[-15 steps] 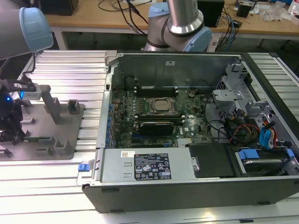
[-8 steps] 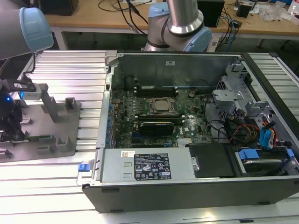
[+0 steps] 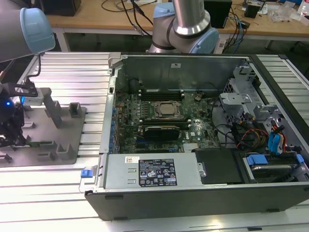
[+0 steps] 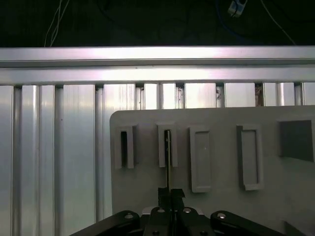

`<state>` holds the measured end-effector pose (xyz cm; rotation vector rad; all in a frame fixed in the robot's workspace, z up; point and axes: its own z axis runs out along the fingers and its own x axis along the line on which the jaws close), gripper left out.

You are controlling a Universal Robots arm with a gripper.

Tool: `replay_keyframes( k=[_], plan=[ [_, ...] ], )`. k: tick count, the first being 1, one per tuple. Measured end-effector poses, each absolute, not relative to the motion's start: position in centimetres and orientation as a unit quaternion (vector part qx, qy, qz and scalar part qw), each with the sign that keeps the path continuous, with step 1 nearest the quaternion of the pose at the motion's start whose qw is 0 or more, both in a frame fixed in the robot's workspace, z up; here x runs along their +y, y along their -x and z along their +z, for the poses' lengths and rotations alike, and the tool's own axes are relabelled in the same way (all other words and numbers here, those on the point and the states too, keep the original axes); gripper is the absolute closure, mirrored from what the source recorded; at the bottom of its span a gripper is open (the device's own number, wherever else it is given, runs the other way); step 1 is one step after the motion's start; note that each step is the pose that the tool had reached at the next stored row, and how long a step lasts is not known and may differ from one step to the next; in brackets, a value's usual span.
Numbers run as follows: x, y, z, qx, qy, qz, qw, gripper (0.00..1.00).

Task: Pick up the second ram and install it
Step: 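Pick up the second ram and move it above second insertion slot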

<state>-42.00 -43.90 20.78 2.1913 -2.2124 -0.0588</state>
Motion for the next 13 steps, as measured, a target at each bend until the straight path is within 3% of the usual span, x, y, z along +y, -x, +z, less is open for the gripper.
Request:
replay_keyframes(
  k=[13],
  plan=[
    [-43.9,42.0,21.14,-0.708,-0.706,-0.019,0.014,0.91]
  ],
)
